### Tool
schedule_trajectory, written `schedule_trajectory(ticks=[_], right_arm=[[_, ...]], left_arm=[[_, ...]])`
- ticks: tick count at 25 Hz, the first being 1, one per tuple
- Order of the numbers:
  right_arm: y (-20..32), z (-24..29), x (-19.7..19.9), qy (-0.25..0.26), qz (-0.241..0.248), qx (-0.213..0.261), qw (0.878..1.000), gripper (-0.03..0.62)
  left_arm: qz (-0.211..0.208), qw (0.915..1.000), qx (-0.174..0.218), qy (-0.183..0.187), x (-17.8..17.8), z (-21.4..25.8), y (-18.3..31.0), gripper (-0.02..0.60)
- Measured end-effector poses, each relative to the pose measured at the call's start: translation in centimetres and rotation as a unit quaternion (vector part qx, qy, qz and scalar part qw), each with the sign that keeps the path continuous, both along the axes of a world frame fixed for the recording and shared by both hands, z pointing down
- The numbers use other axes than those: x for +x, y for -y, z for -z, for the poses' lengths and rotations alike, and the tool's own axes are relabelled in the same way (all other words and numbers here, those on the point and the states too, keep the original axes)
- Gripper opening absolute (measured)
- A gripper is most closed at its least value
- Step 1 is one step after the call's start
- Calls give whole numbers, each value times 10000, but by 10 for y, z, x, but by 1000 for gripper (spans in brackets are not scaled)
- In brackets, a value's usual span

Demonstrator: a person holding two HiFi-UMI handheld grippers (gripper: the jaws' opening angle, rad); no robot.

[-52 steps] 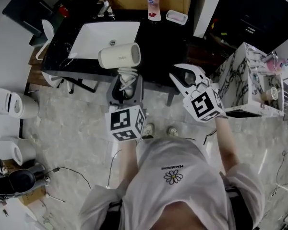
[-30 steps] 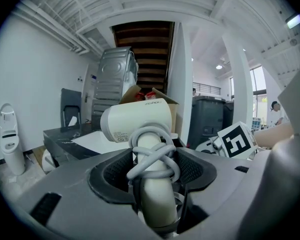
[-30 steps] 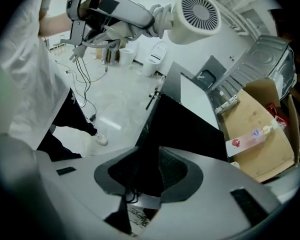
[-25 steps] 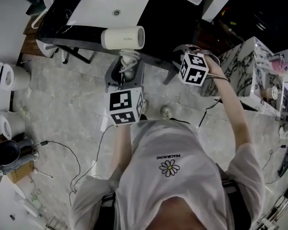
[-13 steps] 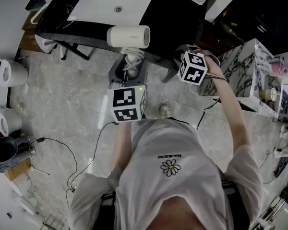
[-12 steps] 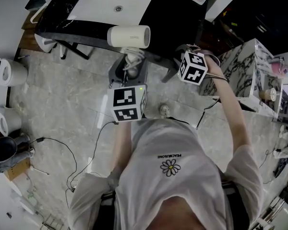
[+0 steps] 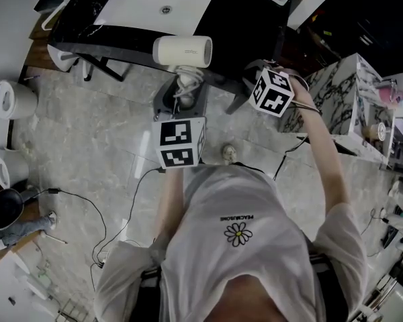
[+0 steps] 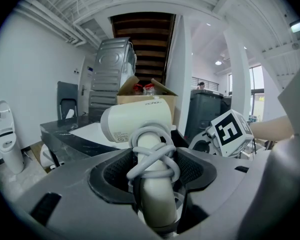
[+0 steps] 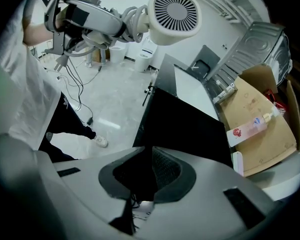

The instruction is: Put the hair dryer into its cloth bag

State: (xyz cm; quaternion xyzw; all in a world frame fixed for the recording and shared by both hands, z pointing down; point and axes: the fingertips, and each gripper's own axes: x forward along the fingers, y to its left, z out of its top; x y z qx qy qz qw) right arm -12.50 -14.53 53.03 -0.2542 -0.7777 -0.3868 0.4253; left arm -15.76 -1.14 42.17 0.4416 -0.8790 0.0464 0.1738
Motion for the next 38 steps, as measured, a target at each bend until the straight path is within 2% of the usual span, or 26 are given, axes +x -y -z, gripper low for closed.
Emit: schedule_trajectory(ticks=[4, 10, 20, 25, 32, 38], right_arm=[[0, 3, -1, -39, -49, -105, 9999, 41], [-1, 12, -2, -30, -361, -584, 9976, 38], [-2, 6, 0, -116, -479, -503, 9975, 46], [5, 1, 1, -83, -223, 79, 9997, 40], [5, 16, -5, 104, -298, -108, 9994, 21], [12, 39, -16, 559, -389, -128, 9976, 21]], left_arm=[[-9, 10000, 16, -21, -1, -1, -1, 262], [-14, 10000, 6, -43, 0, -1, -2, 262], [-61, 10000, -16, -59, 1, -2, -2, 261], [-78, 9999, -35, -76, 1, -3, -3, 261], [-71, 9999, -43, -90, 2, -4, -3, 262], [-227, 9994, -238, -80, 9, -8, 2, 261]])
